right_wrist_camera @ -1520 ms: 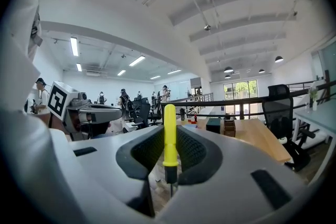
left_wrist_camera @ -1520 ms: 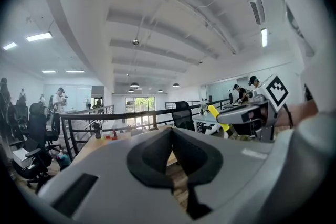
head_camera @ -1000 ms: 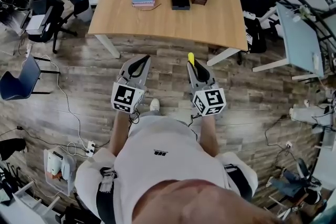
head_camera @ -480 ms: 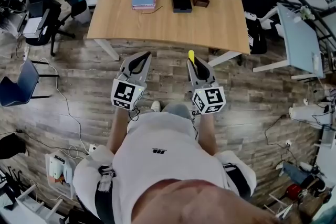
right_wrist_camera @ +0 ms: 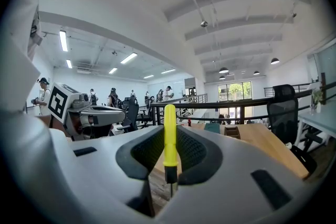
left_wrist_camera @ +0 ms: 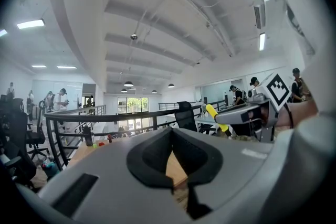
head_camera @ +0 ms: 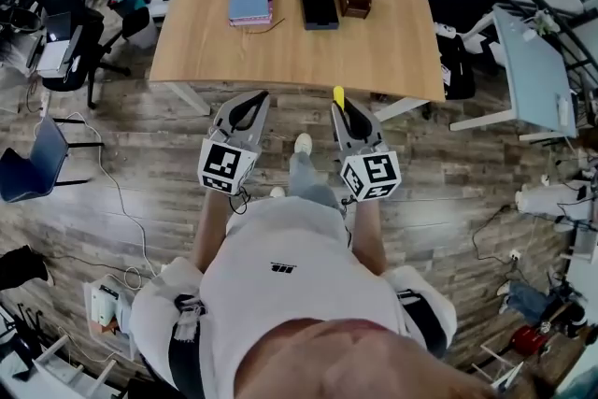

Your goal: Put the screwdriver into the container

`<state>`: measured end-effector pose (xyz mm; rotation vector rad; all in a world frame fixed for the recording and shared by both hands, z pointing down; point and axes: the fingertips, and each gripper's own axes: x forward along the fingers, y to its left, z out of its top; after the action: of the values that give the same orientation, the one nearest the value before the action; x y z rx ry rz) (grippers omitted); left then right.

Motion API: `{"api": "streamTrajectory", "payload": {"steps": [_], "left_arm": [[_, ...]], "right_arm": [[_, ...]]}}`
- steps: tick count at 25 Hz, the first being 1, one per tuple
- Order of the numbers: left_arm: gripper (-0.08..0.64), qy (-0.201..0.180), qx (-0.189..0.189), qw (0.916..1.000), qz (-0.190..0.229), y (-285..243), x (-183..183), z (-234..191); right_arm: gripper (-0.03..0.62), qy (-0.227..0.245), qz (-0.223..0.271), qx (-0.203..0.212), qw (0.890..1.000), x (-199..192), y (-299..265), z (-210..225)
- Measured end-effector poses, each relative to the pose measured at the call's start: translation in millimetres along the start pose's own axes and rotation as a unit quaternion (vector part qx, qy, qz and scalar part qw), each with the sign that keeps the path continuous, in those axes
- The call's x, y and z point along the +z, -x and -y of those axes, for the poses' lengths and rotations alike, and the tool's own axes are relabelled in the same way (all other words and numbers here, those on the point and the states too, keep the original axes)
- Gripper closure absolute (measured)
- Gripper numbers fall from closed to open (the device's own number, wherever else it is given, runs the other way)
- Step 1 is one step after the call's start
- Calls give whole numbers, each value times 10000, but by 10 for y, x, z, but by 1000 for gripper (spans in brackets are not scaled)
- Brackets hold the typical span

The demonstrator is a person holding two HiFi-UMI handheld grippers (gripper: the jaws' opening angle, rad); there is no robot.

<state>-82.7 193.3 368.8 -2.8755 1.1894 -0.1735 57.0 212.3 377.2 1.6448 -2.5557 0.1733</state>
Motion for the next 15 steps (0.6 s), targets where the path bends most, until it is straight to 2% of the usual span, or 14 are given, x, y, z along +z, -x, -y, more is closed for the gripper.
{"api": "streamTrajectory", "payload": {"steps": [15], "left_arm": [[551,76,196,9998,-72,-846,30,-484]], "right_arm": [[531,-47,-78,217,9997,118,-797,636]]}}
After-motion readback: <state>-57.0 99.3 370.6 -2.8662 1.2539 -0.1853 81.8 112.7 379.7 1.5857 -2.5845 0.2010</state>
